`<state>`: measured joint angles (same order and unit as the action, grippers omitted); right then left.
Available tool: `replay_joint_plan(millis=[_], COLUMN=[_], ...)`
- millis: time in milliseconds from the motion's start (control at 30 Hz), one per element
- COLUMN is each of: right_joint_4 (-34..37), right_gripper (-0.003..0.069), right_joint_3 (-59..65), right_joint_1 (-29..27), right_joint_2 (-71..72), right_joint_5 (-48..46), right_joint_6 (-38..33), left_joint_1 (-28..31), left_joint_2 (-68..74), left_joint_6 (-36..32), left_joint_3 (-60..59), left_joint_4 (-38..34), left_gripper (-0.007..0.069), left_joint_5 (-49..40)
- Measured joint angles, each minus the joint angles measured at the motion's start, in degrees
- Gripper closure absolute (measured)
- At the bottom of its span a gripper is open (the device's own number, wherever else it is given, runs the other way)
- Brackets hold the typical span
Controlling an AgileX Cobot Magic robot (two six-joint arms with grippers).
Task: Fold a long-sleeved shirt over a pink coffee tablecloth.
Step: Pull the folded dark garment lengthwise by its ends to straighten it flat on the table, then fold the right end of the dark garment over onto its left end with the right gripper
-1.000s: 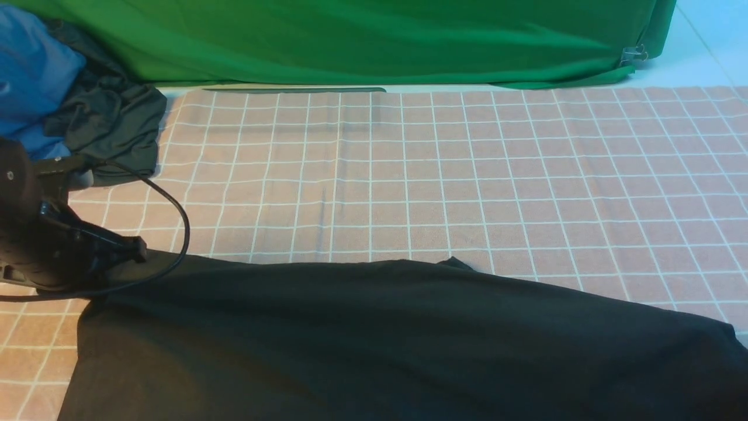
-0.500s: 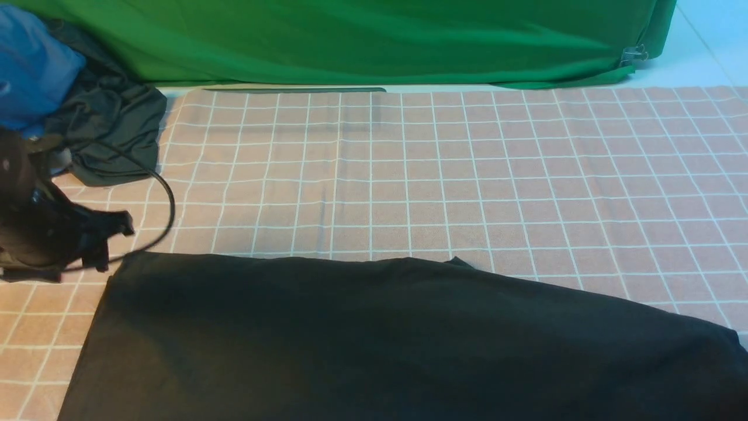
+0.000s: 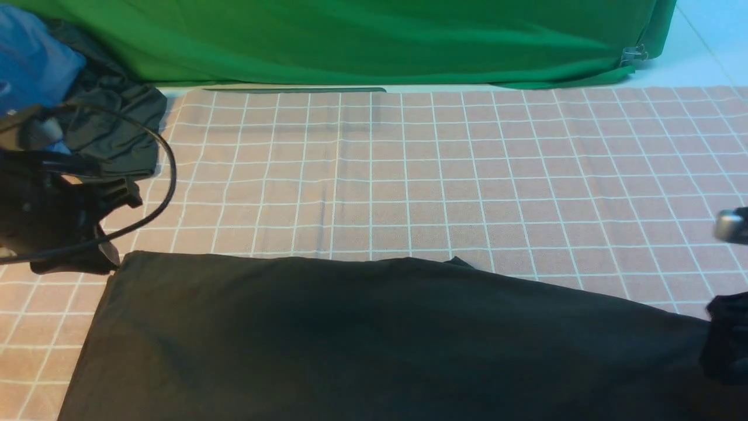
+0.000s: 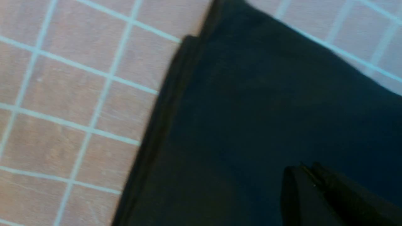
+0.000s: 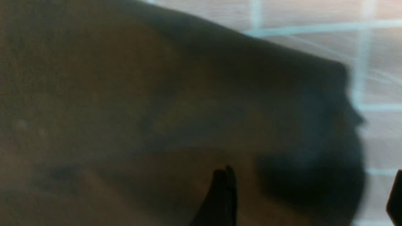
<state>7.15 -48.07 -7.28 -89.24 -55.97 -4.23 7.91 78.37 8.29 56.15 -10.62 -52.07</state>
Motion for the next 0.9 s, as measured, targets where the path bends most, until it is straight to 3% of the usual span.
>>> replay_joint_plan(millis=[233,333,400,500,533,567,900], right_joint_4=[-1.34,-2.48,-3.12,-2.08,-1.94,-1.76,-7.15], right_gripper=[-0.0034,0.0029,0.0139,0.0433,0.0451,0.0528,0.0522], right_joint_3=[0.00,-0.14,-0.14,-0.27,-0.27,-0.76,-7.36], right_joint_1=[4.25,4.94,5.00,5.07,5.13,5.28,4.55], right_joint_2=[-7.06,-7.41,-7.52,-7.57,-7.57,-7.76,-5.31], right_joint_5=[3.45,3.90,4.15,4.42,4.42,3.99,-1.03], right_joint_6=[2.53,2.67,2.40,0.38,0.25,-0.57,4.23], left_joint_1=[0.00,0.00,0.00,0.00,0.00,0.00,0.00], left_joint_2=[-12.41,-14.90,-15.30,-15.32,-15.32,-15.32,-15.32], left_joint_6=[-1.18,-1.30,-1.44,-1.55,-1.55,-1.62,-3.31], left_joint_3=[-4.29,-4.83,-5.06,-5.13,-5.13,-5.13,-5.13], left_joint_4=[-1.83,-2.03,-2.15,-2.33,-2.33,-2.50,-4.81], left_gripper=[0.0611,0.0611,0.0611,0.0611,0.0611,0.0611,0.0611], left_joint_5=[0.67,1.14,1.19,1.19,1.19,1.19,1.12])
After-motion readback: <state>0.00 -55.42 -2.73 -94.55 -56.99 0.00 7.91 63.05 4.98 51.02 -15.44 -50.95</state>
